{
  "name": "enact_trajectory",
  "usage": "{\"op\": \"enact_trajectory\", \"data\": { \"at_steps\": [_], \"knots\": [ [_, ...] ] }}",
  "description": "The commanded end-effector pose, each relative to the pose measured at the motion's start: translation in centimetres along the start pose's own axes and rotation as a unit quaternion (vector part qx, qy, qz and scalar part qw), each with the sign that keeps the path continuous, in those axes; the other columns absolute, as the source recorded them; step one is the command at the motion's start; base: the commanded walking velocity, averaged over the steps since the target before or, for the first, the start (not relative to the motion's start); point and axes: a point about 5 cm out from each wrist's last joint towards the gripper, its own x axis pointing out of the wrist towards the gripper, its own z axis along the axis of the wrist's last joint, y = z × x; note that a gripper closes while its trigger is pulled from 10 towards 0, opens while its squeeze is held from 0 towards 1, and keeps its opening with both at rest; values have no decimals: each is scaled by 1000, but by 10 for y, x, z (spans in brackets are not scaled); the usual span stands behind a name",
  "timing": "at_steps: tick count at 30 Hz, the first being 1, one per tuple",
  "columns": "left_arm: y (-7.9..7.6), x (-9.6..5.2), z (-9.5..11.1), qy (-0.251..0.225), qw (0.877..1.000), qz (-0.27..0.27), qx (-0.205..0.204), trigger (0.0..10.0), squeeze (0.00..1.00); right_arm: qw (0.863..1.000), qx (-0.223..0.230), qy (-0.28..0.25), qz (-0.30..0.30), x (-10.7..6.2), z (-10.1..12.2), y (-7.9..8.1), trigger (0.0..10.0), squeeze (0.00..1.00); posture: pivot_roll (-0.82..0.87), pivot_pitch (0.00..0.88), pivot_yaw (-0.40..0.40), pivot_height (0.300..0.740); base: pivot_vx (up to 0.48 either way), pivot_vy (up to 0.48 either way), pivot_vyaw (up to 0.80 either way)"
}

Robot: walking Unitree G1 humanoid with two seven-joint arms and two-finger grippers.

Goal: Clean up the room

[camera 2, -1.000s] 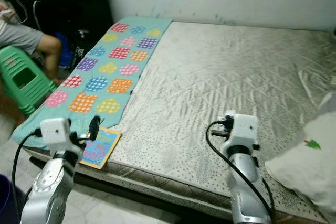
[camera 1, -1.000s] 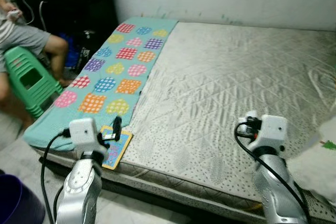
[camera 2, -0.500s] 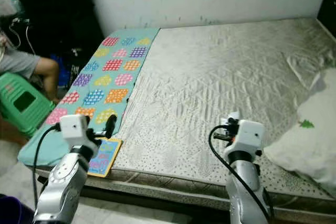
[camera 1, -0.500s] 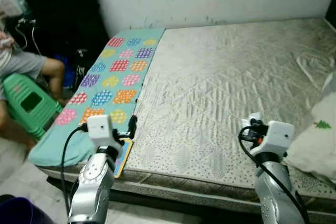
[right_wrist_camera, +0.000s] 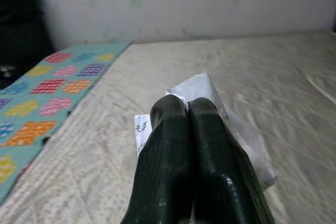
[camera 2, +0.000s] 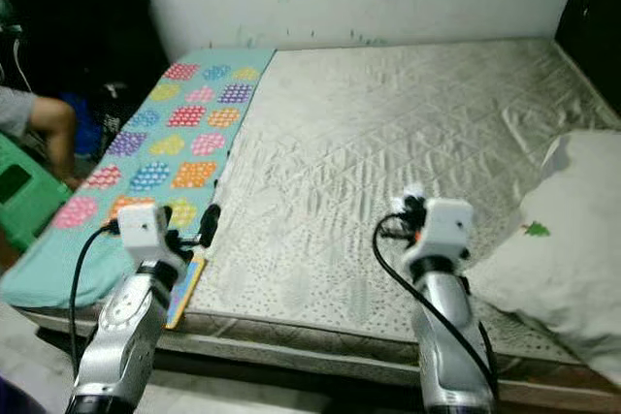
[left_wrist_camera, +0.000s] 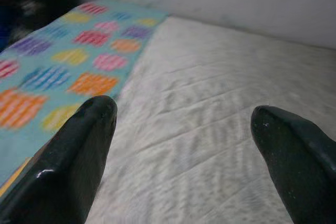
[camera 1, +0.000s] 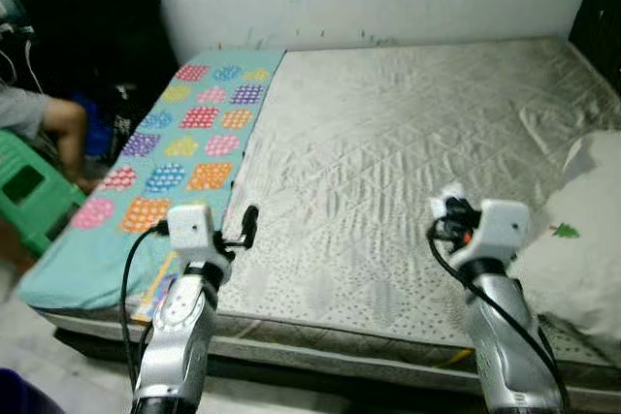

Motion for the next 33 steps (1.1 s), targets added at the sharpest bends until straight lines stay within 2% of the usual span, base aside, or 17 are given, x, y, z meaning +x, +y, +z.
{"op": "enact_trajectory", "data": {
  "at_steps": [1,9,12,18,24,26,29,32,33],
  "knots": [
    [8,-3,10,-26,999,19,9,10000,0,1000,12,14,9,2,-6,4,10000,0,-121,0,36,740,0,0,0],
    [18,-7,16,-22,999,17,32,10000,0,999,25,25,14,4,-18,13,10000,0,-84,0,66,740,0,0,0],
    [20,-6,17,-19,999,11,37,10000,0,999,32,20,6,1,-18,14,10000,0,-106,0,106,740,0,0,0],
    [7,4,17,-5,999,-25,39,10000,0,999,37,6,-39,-10,-19,1,10000,0,-175,0,192,740,0,0,0],
    [-7,14,18,7,996,-71,46,10000,0,996,42,3,-78,-22,-24,-8,10000,0,-220,0,238,740,0,0,0],
    [-8,15,18,7,996,-72,45,10000,0,996,41,3,-77,-23,-24,-7,10000,0,-227,0,238,740,0,0,0],
    [-10,16,18,-1,998,-58,32,10000,0,998,32,5,-50,-16,-20,-2,10000,0,-203,0,170,740,0,0,0],
    [-5,9,17,-13,999,-24,18,10000,0,1000,21,17,-6,-4,-19,5,10000,0,-143,0,89,740,0,0,0],
    [-3,7,17,-15,1000,-17,16,10000,0,1000,18,19,2,-2,-19,7,10000,0,-143,0,89,740,0,0,0]
  ]
}}
